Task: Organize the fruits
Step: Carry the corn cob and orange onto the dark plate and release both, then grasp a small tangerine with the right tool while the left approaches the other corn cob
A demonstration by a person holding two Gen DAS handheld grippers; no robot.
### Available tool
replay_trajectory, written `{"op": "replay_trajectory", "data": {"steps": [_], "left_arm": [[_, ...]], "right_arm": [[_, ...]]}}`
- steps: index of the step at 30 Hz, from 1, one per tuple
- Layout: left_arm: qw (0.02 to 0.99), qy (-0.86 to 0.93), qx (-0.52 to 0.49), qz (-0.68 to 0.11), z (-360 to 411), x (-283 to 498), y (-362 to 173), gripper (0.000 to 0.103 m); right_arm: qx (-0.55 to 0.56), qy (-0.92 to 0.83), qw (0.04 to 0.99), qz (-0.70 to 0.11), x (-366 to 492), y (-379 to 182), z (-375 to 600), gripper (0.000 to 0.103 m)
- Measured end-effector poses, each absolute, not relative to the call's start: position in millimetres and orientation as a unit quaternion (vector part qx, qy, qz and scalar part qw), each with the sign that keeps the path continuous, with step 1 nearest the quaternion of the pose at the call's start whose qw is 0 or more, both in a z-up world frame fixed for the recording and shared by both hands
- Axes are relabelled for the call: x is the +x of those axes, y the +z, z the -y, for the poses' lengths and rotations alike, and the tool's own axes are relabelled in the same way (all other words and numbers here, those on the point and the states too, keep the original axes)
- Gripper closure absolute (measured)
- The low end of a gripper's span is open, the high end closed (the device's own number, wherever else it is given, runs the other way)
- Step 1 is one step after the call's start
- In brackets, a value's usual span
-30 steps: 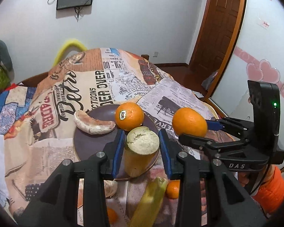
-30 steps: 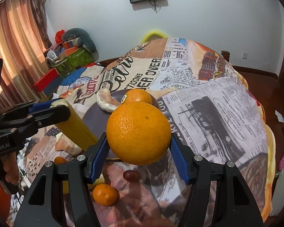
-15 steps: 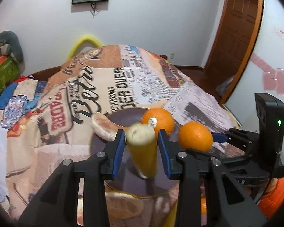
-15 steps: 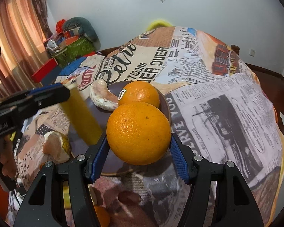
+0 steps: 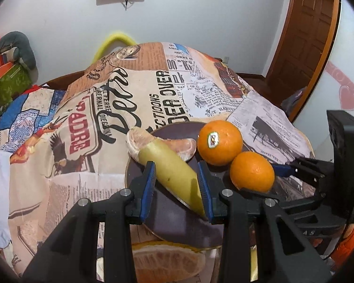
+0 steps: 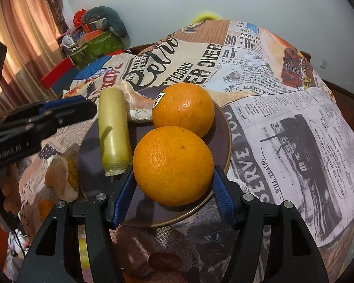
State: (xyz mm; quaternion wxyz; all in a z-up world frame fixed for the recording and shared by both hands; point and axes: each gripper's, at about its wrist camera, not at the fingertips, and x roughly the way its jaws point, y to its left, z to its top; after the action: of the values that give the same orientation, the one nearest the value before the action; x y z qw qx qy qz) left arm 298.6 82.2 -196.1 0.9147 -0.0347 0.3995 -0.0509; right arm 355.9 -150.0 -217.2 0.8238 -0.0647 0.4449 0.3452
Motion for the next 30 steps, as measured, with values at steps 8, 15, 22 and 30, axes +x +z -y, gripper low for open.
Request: {"op": "replay_trajectory", "data": {"steps": [8, 15, 22, 30], "left_arm": [[0.913, -0.041, -0.024, -0.405, -84, 284, -193, 0.055], [0.917, -0.037, -0.021, -0.396, -85, 259, -178, 0.052], [0.919, -0.044, -0.020, -0.390, -77, 228, -166, 0.047], [0.918, -0.051, -0.025, -0.392, -67, 197, -163, 0.045]], "right_arm": [[-0.064, 0.345, 0.824, -0.445, 349, -211, 151, 0.035], [-0.057, 0.335, 0.842, -0.419, 335, -184, 164, 0.032], [-0.063, 0.329, 0.852, -0.402, 309, -167, 180, 0.032], [-0.077, 0.323, 0.858, -0.392, 278, -160, 195, 0.032]]}}
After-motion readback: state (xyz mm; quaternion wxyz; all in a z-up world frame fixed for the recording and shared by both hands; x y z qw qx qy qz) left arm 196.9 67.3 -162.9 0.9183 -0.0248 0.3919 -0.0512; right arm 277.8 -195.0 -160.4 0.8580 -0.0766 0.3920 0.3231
